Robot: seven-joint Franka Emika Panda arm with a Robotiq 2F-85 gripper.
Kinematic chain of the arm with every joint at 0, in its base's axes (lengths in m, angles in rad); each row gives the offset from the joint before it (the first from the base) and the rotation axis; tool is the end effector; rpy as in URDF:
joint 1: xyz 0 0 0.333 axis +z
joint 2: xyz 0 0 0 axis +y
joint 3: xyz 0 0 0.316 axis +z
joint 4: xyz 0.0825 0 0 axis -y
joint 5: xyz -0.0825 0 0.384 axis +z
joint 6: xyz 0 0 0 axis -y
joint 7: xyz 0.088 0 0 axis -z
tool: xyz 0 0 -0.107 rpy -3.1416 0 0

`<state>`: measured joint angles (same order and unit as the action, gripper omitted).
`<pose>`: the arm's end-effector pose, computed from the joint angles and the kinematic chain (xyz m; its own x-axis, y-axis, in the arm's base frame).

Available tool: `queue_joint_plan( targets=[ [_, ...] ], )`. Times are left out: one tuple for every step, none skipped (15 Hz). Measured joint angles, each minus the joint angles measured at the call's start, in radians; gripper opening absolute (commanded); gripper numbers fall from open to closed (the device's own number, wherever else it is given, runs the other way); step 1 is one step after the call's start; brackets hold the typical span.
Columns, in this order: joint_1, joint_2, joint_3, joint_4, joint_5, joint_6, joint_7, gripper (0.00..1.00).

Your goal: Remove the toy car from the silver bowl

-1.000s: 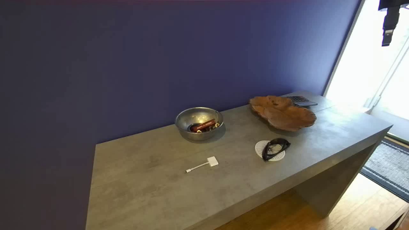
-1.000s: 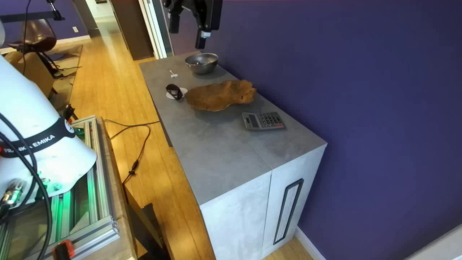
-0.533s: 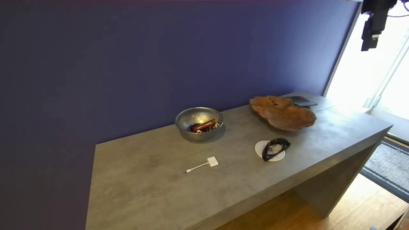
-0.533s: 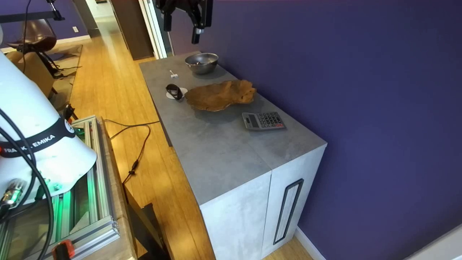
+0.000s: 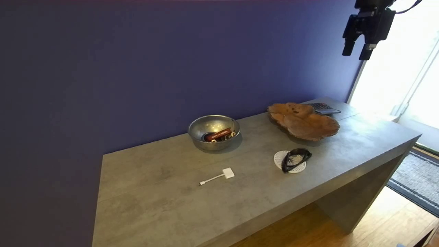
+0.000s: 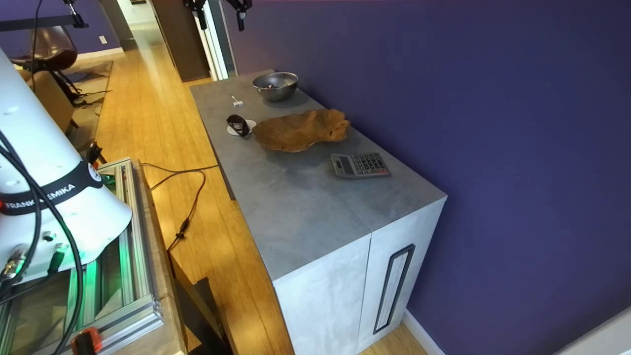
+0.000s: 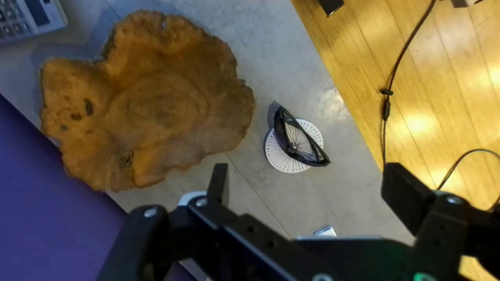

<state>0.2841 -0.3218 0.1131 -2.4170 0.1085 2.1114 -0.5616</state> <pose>0.4054 0.1766 0.4316 0.6232 0.7809 0.0425 0.7820 -0.6218 -0.0419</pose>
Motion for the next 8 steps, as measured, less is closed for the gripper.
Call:
queue_joint_plan(
  targets=[
    [0.01, 0.0, 0.011, -0.001, 0.0, 0.012, 0.001, 1.0],
    [0.011, 0.0, 0.014, -0.002, 0.0, 0.015, 0.0, 1.0],
    [0.009, 0.0, 0.013, -0.002, 0.0, 0.016, -0.001, 1.0],
    [0.007, 0.0, 0.009, -0.002, 0.0, 0.016, -0.003, 1.0],
    [0.007, 0.001, 0.008, -0.002, 0.0, 0.016, -0.003, 1.0],
    [0.01, 0.004, 0.008, -0.002, 0.012, 0.032, -0.005, 1.0],
    [0.02, 0.015, 0.01, -0.002, 0.041, 0.076, -0.012, 1.0],
    [0.039, 0.036, 0.017, -0.002, 0.076, 0.142, -0.02, 1.0]
  ],
)
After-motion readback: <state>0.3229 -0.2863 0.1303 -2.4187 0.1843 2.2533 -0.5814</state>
